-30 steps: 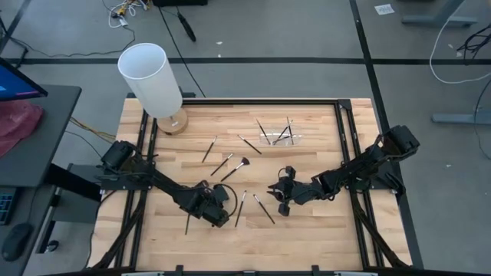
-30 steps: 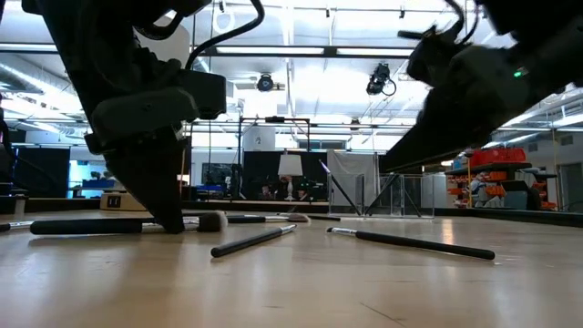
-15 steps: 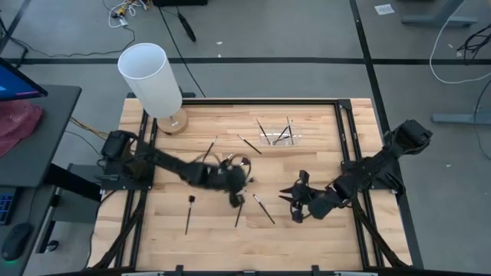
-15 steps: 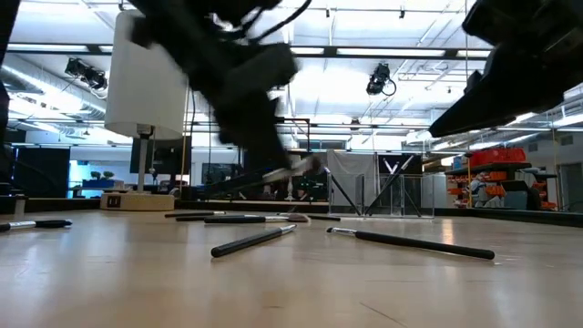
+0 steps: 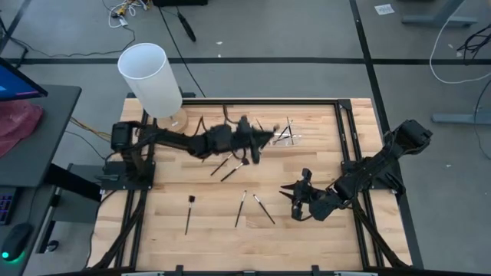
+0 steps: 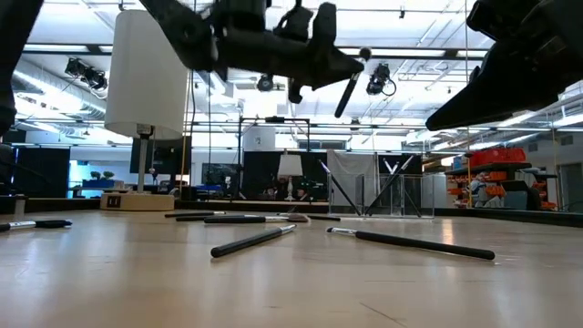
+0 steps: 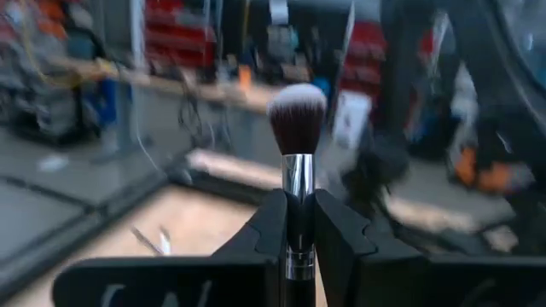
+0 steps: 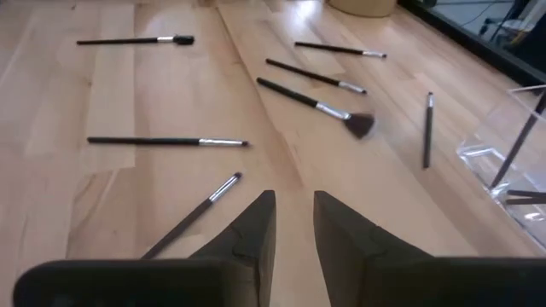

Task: Put items in baskets/containers
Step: Put the black powder brush into the transparent organizer

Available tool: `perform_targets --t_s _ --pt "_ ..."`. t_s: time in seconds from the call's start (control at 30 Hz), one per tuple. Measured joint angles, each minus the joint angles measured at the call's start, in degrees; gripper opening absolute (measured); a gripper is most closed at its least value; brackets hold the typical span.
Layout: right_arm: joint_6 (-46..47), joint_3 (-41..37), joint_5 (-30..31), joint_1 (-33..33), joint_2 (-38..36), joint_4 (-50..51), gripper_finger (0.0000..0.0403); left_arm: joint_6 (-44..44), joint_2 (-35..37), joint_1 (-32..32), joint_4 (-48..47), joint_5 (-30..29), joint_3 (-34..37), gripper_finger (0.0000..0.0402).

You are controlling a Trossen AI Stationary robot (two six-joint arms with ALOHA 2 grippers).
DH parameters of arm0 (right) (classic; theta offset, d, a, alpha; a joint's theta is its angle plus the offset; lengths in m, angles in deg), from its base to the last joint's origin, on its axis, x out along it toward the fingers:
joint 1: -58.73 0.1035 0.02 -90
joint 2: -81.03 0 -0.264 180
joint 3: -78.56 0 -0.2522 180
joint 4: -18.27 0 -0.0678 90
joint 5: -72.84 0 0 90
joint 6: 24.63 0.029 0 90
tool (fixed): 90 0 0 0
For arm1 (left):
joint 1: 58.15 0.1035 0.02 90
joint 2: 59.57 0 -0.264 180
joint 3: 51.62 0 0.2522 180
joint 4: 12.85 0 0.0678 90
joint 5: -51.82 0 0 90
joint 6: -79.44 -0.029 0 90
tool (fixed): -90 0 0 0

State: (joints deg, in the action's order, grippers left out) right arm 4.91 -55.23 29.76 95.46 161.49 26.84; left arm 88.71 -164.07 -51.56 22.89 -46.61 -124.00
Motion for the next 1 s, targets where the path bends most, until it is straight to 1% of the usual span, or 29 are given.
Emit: perform_targets --t_s 0.2,0.33,0.47,0.6,0.8,0.93,1.0 --pt "-0.5 0.0 0.25 -0.02 0.0 -0.61 0.0084 0.72 -9.3 6.07 18.42 2.97 -0.03 0.004" --pt "-0.61 0.0 0.25 -0.02 0.0 -0.79 0.0084 1.63 -15.27 8.61 25.42 3.08 -0.03 0.004" --pt "-0.61 0.0 0.25 -0.02 0.0 -0.81 0.0084 1.32 -19.58 9.85 28.47 1.85 -0.01 0.004" --pt "-1.39 0.0 0.25 -0.02 0.01 -1.65 0.0084 0.06 -22.38 10.11 30.67 1.24 -0.32 0.004" --pt "-1.62 0.0 0.25 -0.02 0.02 -2.14 0.0084 -0.1 -23.76 9.89 30.01 1.2 -1.54 0.004" --pt "-1.75 0.0 0.25 -0.02 0.02 -2.13 0.0084 -0.1 -23.76 9.58 29.04 1.16 -1.56 0.0055" --pt "-1.75 0.0 0.25 -0.02 0.02 -2.12 0.0084 -0.1 -23.76 9.52 28.83 1.19 -1.56 0.0056"
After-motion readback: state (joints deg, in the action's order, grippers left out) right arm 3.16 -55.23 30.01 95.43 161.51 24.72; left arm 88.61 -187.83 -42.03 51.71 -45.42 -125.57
